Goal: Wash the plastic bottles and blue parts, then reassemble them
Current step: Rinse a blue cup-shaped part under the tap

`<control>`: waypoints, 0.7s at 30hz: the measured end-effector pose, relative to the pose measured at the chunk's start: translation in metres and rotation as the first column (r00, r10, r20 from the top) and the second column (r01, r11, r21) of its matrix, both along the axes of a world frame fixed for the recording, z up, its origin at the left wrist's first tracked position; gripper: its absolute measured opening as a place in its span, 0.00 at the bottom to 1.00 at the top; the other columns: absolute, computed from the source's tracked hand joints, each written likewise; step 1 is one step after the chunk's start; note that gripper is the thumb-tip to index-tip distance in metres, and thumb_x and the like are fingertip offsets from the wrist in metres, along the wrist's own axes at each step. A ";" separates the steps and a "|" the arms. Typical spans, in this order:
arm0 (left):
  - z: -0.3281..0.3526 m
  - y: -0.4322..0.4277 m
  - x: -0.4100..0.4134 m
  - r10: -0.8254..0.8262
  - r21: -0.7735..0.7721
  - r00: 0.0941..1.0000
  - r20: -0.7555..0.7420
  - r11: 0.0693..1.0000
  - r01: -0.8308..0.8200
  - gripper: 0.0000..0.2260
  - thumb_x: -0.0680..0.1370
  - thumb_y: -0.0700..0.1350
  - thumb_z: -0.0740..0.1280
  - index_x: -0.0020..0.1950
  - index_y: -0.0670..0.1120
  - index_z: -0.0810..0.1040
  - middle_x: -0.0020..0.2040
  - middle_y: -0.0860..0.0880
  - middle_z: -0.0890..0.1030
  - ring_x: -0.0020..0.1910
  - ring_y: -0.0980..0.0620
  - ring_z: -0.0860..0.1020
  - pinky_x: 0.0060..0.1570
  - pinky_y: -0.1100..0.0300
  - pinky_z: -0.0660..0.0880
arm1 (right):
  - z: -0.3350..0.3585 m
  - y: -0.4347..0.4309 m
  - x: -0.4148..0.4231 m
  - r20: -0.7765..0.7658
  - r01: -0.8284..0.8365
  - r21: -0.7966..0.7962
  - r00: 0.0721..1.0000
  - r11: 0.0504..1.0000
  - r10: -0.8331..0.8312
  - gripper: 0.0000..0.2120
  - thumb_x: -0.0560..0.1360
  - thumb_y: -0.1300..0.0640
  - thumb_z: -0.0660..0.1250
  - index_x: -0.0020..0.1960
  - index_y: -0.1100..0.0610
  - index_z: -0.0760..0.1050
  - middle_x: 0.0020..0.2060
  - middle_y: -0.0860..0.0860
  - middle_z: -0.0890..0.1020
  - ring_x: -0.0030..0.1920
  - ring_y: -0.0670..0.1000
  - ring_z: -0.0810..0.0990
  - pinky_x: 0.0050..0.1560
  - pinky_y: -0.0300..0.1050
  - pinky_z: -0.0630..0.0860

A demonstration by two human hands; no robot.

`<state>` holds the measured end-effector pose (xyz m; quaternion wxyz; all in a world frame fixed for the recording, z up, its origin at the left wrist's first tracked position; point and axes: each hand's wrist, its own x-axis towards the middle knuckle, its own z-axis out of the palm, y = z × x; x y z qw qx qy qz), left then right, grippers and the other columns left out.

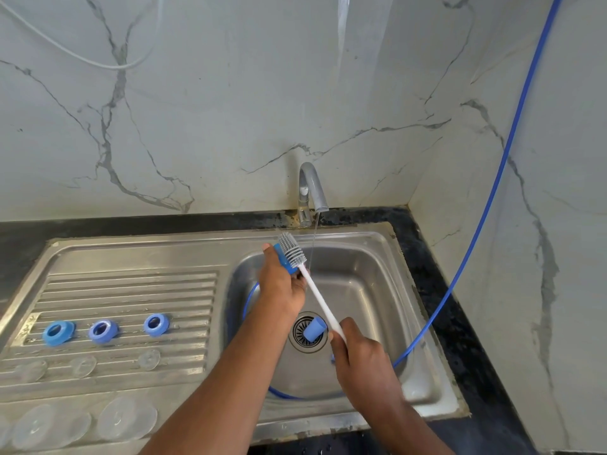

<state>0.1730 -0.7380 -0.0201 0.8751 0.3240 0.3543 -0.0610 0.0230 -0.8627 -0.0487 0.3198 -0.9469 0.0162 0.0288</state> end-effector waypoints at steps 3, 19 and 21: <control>0.002 0.006 0.008 0.015 -0.058 1.000 0.000 0.998 -0.015 0.21 0.82 0.60 0.62 0.60 0.42 0.76 0.44 0.45 0.79 0.38 0.51 0.77 0.37 0.57 0.77 | 0.000 -0.003 -0.008 -0.017 -0.020 -0.039 1.000 0.999 0.020 0.07 0.82 0.41 0.51 0.47 0.38 0.54 0.35 0.50 0.81 0.34 0.51 0.80 0.34 0.49 0.76; 0.006 0.008 0.002 -0.056 -0.167 0.998 0.035 0.984 0.061 0.19 0.81 0.55 0.66 0.60 0.41 0.75 0.42 0.44 0.79 0.37 0.51 0.79 0.39 0.59 0.79 | 0.006 -0.005 0.005 0.047 0.031 -0.017 0.998 0.999 -0.031 0.09 0.83 0.46 0.58 0.46 0.46 0.62 0.25 0.47 0.67 0.25 0.49 0.67 0.26 0.42 0.58; 0.007 0.012 0.004 -0.075 -0.154 0.995 0.070 0.984 0.085 0.22 0.79 0.58 0.68 0.61 0.40 0.75 0.43 0.44 0.80 0.39 0.50 0.80 0.42 0.57 0.80 | 0.005 -0.006 0.000 0.032 0.028 -0.005 0.999 1.000 -0.027 0.09 0.83 0.47 0.58 0.46 0.46 0.62 0.25 0.48 0.68 0.26 0.50 0.68 0.26 0.42 0.60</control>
